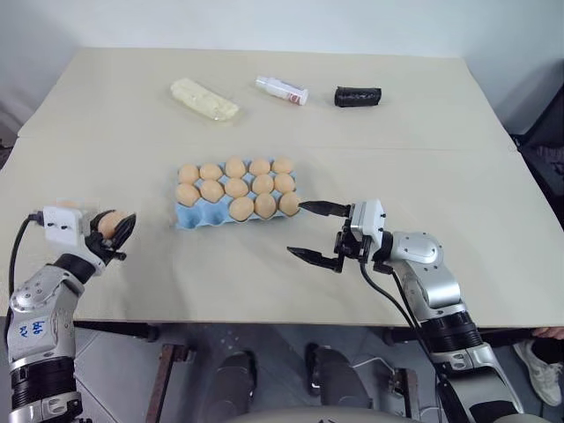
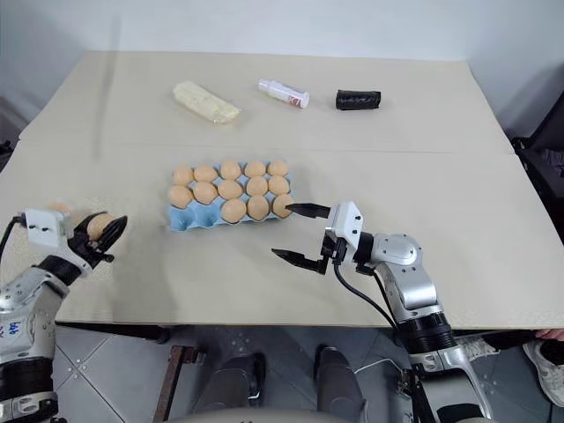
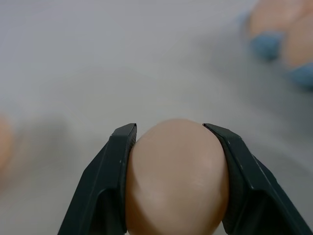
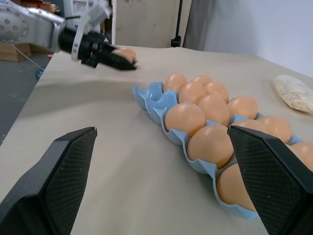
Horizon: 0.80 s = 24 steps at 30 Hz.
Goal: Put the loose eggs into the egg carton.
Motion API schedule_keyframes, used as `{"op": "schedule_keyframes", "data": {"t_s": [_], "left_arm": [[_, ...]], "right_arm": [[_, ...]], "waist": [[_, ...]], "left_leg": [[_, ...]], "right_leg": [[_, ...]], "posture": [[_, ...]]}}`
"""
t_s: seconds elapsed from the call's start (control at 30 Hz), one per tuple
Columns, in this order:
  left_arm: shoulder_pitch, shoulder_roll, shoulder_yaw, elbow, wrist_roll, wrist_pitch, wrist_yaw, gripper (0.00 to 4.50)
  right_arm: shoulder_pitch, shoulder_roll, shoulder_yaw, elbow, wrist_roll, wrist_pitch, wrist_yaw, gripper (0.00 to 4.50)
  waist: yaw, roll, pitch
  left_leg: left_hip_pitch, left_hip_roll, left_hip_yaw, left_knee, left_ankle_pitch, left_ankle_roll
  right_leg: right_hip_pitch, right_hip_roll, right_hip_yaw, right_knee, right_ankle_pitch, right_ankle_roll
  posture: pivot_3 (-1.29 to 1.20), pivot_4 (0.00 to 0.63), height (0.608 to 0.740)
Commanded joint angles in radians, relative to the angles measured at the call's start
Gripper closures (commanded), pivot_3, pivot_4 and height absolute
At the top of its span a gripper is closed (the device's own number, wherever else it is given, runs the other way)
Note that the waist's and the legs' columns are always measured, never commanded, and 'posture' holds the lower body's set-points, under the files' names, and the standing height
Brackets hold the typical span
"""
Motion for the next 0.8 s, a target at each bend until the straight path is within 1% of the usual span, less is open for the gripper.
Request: {"op": "schedule_keyframes", "data": {"t_s": [0.03, 0.13, 0.3, 0.4, 0.53, 0.57, 0.63, 0.77, 0.8], "left_arm": [[-0.079, -0.021, -0.084, -0.163, -0.113, 0.011, -0.126, 2.66], [-0.13, -0.013, -0.2, -0.185, -0.09, 0.037, -0.207, 2.66], [-0.195, -0.002, -0.305, -0.076, -0.012, 0.011, -0.274, 2.66], [-0.219, -0.004, -0.32, -0.007, 0.02, -0.025, -0.289, 2.66], [-0.226, -0.012, -0.309, 0.02, 0.029, -0.04, -0.285, 2.66], [-0.226, -0.014, -0.308, 0.025, 0.029, -0.043, -0.287, 1.94], [-0.224, -0.013, -0.307, 0.032, 0.033, -0.051, -0.286, 1.39], [-0.218, -0.012, -0.301, 0.042, 0.054, -0.083, -0.269, 0.06], [-0.213, -0.013, -0.288, 0.044, 0.064, -0.104, -0.249, 0.01]], "right_arm": [[0.005, -0.016, -0.023, -0.035, 0.005, -0.004, -0.013, 0.0], [0.002, -0.02, -0.024, -0.036, 0.005, -0.004, -0.021, 0.0], [0.004, -0.023, -0.033, -0.044, 0.001, -0.002, -0.046, 0.0], [0.012, -0.028, -0.038, -0.06, 0.003, 0.002, -0.058, 0.0], [0.03, -0.033, -0.038, -0.095, 0.007, 0.012, -0.073, 0.0], [0.034, -0.033, -0.037, -0.101, 0.007, 0.014, -0.076, 0.0], [0.039, -0.032, -0.036, -0.11, 0.007, 0.019, -0.081, 0.0], [0.04, -0.03, -0.034, -0.115, 0.007, 0.024, -0.085, 0.0], [0.037, -0.03, -0.033, -0.113, 0.008, 0.024, -0.084, 0.0]], "waist": [[0.0, 0.0, 0.0], [-0.003, 0.0, 0.0], [-0.011, 0.001, 0.0], [-0.007, 0.001, 0.0], [-0.003, 0.001, 0.0], [-0.003, 0.001, 0.0], [-0.003, 0.001, 0.0], [-0.004, 0.001, 0.0], [-0.004, 0.001, 0.0]], "left_leg": [[0.0, 0.0, 0.0, 0.0, 0.0, 0.0], [0.0, 0.0, 0.001, 0.0, 0.0, 0.0], [0.002, 0.003, 0.009, -0.001, 0.001, 0.003], [0.002, 0.005, 0.009, 0.001, 0.002, 0.003], [0.002, 0.005, 0.009, 0.003, 0.002, 0.003], [0.002, 0.005, 0.01, 0.003, 0.002, 0.003], [0.002, 0.005, 0.01, 0.003, 0.002, 0.003], [0.002, 0.005, 0.009, 0.003, 0.002, 0.003], [0.002, 0.005, 0.009, 0.002, 0.002, 0.003]], "right_leg": [[0.0, 0.0, 0.0, 0.0, 0.0, 0.0], [0.001, 0.0, 0.0, -0.001, 0.0, 0.0], [-0.002, 0.007, -0.001, 0.002, 0.0, 0.0], [-0.004, 0.008, -0.002, 0.006, -0.001, -0.001], [-0.004, 0.007, -0.001, 0.008, -0.001, -0.001], [-0.004, 0.007, 0.0, 0.008, -0.001, -0.001], [-0.004, 0.007, 0.0, 0.008, -0.001, -0.001], [-0.004, 0.006, 0.0, 0.008, -0.001, -0.002], [-0.004, 0.006, 0.0, 0.008, -0.001, -0.002]], "posture": [[0.0, 0.15, 0.74], [0.0, 0.15, 0.74], [0.0, 0.15, 0.74], [0.0, 0.15, 0.74], [0.0, 0.15, 0.74], [0.0, 0.15, 0.74], [0.0, 0.15, 0.74], [0.0, 0.15, 0.74], [0.0, 0.15, 0.74]]}}
